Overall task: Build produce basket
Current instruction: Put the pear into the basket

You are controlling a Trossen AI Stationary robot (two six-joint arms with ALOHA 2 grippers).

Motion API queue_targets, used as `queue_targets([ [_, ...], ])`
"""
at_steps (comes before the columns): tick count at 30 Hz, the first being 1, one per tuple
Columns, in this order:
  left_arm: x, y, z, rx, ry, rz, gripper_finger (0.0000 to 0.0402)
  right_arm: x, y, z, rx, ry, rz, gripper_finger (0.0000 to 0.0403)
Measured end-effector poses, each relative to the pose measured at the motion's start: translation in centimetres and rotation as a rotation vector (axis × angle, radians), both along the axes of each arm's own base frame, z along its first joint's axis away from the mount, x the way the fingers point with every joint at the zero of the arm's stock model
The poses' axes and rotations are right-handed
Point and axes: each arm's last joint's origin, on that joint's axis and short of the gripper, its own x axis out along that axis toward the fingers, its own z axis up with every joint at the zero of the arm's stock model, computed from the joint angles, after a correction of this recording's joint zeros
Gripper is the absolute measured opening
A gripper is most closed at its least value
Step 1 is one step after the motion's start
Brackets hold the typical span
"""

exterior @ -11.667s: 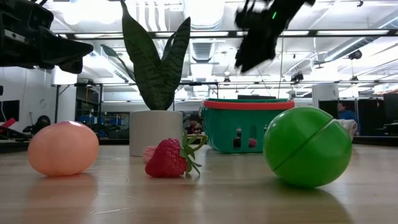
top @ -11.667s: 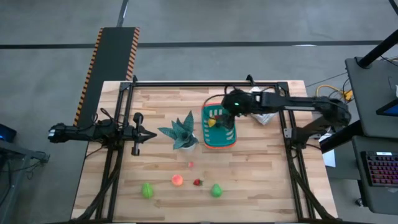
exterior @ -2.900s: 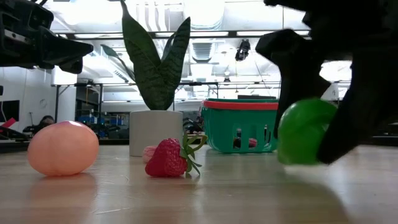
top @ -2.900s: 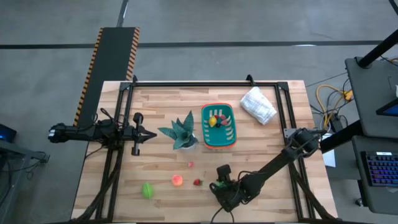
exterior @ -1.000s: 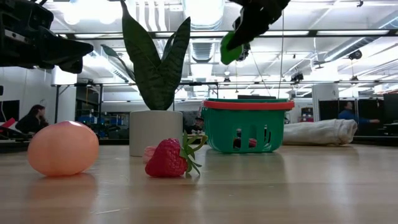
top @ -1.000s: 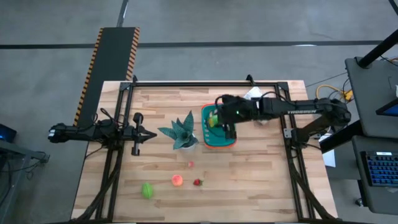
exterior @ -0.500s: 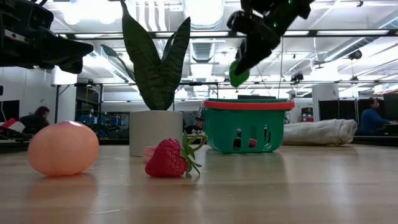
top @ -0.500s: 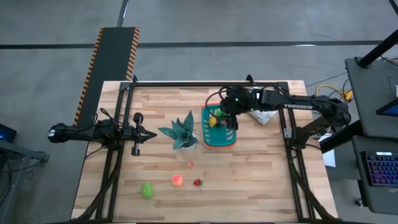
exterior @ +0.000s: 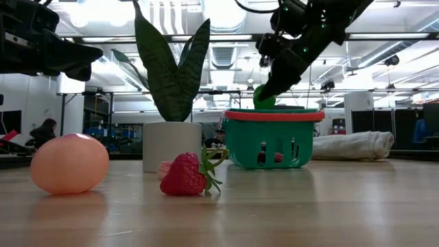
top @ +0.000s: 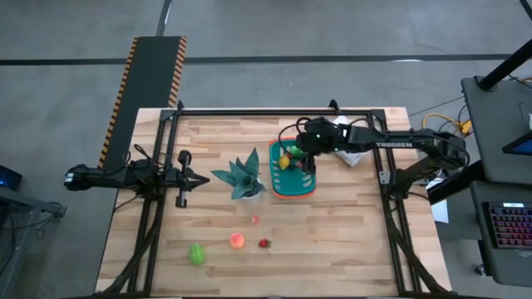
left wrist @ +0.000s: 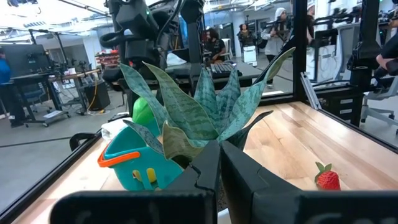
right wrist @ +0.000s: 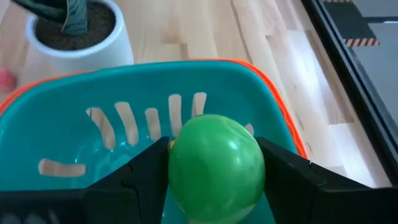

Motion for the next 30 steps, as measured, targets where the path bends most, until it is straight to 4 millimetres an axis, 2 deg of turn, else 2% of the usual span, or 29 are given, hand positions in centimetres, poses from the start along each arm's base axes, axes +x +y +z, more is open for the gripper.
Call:
queue_targets([
  [13,0.0,0.0,0.0,0.000,0.000,0.000,0.0000,0.3,0.4,-0.3,0.006,-0.031,-0.239,0.0209],
  [24,0.0,0.0,0.0,0.000,-0.001,0.000,0.0000,0.6,2.2,-0.3,0.041,-0.078,-0.475,0.0209],
  [30,0.0,0.0,0.0,0.000,-0.001,0.000,0.0000,1.0,3.4,-0.7,0.018,-0.082,-0.523,0.0209],
])
